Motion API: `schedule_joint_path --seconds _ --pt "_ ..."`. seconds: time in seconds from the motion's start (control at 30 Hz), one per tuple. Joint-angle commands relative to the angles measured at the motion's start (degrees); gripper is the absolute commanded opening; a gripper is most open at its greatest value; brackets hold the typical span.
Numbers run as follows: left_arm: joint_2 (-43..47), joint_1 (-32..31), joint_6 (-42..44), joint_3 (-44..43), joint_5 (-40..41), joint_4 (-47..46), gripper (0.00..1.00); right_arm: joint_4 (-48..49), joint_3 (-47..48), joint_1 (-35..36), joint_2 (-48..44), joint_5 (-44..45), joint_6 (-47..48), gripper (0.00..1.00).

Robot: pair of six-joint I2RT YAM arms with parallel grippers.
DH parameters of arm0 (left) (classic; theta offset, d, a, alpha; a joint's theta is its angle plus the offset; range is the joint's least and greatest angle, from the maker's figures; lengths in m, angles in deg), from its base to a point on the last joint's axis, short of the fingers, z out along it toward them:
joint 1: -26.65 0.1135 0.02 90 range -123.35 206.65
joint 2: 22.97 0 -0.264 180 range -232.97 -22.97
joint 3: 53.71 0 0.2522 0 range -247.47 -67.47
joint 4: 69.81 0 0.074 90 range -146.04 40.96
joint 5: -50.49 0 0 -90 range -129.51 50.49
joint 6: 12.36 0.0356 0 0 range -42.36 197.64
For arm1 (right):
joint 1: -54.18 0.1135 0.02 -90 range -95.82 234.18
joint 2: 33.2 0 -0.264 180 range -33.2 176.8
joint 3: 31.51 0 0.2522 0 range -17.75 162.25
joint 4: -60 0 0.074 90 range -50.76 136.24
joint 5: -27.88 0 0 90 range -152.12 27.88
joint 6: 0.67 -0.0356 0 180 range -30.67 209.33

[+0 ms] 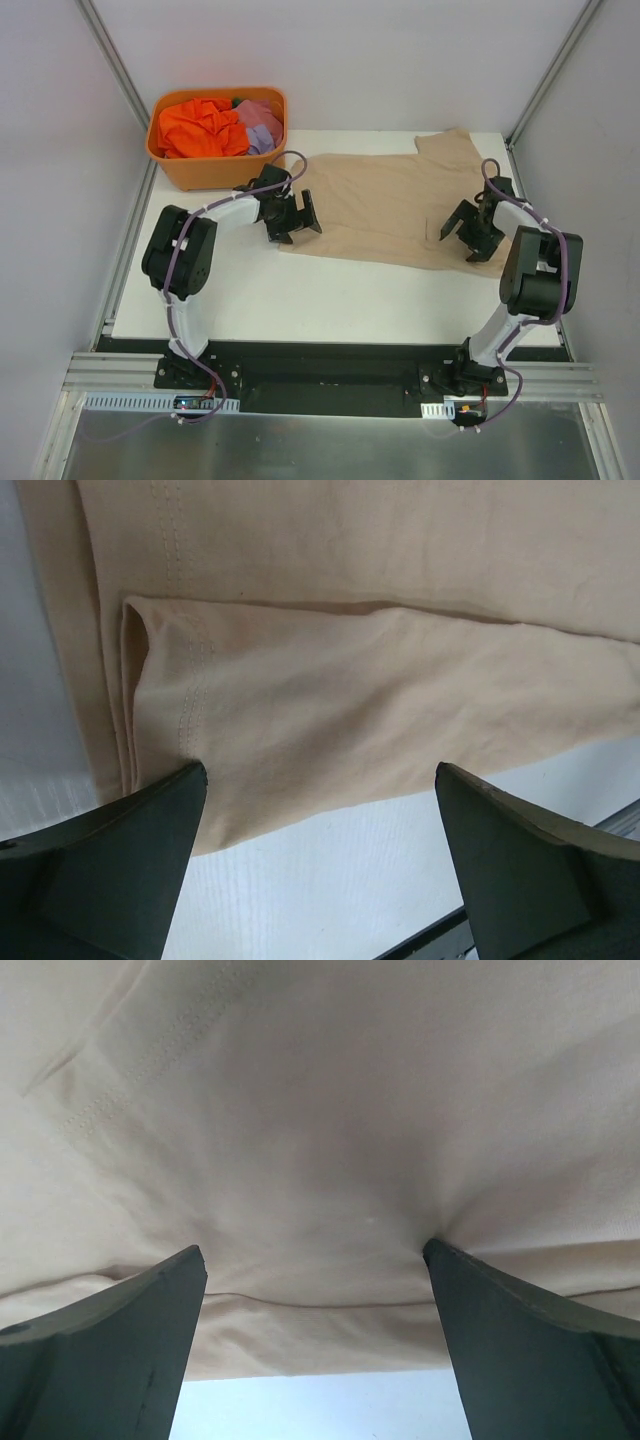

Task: Fold and stack the t-shirts
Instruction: Fold the flattened tshirt in 1/3 of the way

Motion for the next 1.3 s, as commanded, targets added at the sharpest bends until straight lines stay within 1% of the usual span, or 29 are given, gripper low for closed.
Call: schedule_joint_path --seconds 0.0,0.13,0.23,0.3,0.4,0.57,0.6,0.7,0.8,0.9,1.03,1.13,1.27 --pt "2.33 -0.05 0.13 8.11 3.42 1.56 0.99 -0.69 -3.92 0.05 -1.20 0.38 1.14 0.96" --pt "9.27 -0.48 -1.27 17.86 3.86 1.56 0.99 -0.86 -10.33 0.05 -6.56 0.47 0.27 0.96" --pt "16.04 -1.10 -2.50 25.77 5.00 1.74 0.99 -1.83 -15.17 0.05 -11.65 0.73 -0.70 0.96" --pt "20.96 -1.19 -3.55 31.74 5.80 2.09 0.99 -2.53 -19.12 0.05 -14.38 -1.28 -0.79 0.96" --pt "28.43 -1.19 -5.05 39.30 7.38 2.96 0.99 -5.34 -23.52 0.23 -19.30 -0.24 -2.02 0.96" --pt "37.76 -2.06 -8.21 46.96 6.68 4.02 0.99 -8.42 -30.46 0.23 -29.14 -1.03 -3.60 0.96" --pt "39.51 -2.85 -9.00 47.93 6.94 4.37 0.99 -8.77 -31.61 0.23 -31.69 -1.03 -3.87 0.96" --pt "44.78 -4.00 -11.90 51.27 7.82 6.39 0.99 -9.30 -34.16 0.23 -35.39 -1.82 -3.78 0.96" --pt "49.71 -4.18 -13.93 54.09 8.26 8.50 0.99 -9.30 -34.87 0.23 -36.89 -1.29 -2.82 0.96" --pt "53.14 -4.35 -15.25 55.59 7.12 9.30 0.99 -9.30 -34.34 0.23 -38.12 -3.57 -1.59 0.96" --pt "56.83 -5.14 -16.65 55.85 6.68 10.00 0.99 -8.78 -33.38 0.23 -39.79 -5.15 0.34 0.96" --pt "58.86 -5.14 -16.75 55.15 6.85 10.96 0.99 -8.77 -32.06 0.23 -39.27 -6.12 1.66 0.96" --pt "58.52 -5.14 -14.99 50.86 9.66 13.51 0.99 -9.83 -29.78 0.23 -39.97 -6.12 1.93 0.96"
